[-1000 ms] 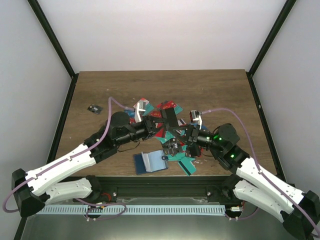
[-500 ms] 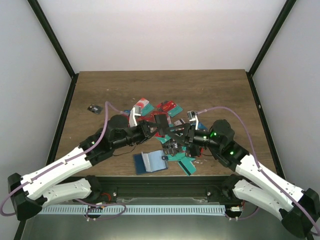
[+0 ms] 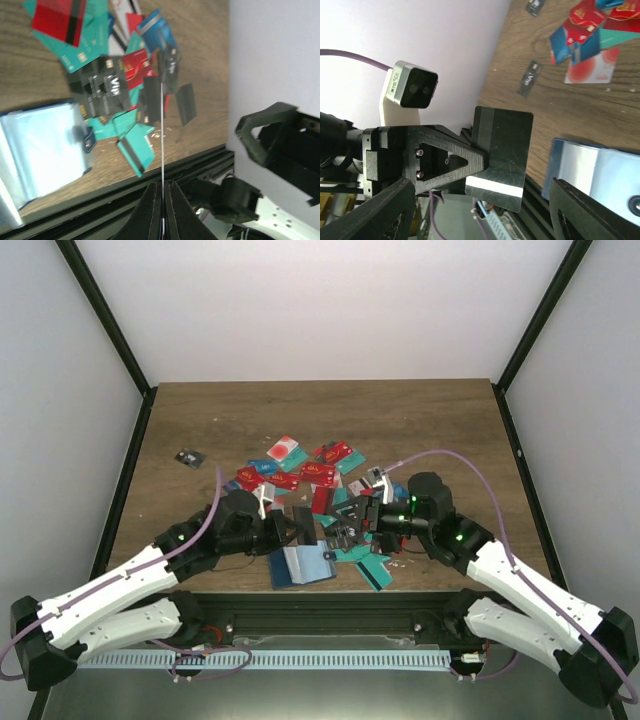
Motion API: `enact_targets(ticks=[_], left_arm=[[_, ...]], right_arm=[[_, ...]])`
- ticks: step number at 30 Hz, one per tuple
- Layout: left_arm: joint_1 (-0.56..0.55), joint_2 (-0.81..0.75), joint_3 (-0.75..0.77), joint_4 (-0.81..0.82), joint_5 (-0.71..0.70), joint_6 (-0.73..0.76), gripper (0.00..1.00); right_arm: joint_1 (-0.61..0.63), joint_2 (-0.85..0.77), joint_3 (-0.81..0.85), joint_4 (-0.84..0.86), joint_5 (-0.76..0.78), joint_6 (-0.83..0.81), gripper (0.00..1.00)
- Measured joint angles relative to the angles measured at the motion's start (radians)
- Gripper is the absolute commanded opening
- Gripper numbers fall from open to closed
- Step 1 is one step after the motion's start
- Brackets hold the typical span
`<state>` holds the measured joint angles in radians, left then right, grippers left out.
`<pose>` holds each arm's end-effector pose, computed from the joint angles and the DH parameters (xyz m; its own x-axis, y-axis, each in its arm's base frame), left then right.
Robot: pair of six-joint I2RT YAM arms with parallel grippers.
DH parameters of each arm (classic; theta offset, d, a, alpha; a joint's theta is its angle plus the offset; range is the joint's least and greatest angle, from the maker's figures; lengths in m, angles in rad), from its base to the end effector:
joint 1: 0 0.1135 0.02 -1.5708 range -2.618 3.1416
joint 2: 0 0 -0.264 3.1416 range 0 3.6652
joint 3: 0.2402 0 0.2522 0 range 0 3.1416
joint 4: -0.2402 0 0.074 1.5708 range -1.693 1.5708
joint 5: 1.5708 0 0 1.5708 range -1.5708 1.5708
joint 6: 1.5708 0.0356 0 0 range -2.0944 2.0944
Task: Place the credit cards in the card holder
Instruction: Insert the credit card into the card holder.
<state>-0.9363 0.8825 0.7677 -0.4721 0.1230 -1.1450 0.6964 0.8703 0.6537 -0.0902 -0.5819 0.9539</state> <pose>0.1112 -0.1585 0.2884 -0.9187 -0.2766 -0.2821 0.0562 0.6152 -0.7864 0.1415 0.1438 0.2900 -0.8990 0.1366 -0.4161 -0.3536 0.3343 0.8736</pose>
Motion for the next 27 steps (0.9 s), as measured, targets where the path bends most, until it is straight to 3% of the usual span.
enact_targets(ticks=[13, 27], left_arm=[[0.011, 0.024, -0.134, -0.035, 0.044, 0.002, 0.04], [0.038, 0.108, -0.286, 0.098, 0.129, 0.043, 0.04]], right_arm=[[-0.001, 0.021, -0.074, -0.114, 0.037, -0.104, 0.75], [-0.001, 0.091, -0.168, -0.106, 0.024, -0.122, 0.66]])
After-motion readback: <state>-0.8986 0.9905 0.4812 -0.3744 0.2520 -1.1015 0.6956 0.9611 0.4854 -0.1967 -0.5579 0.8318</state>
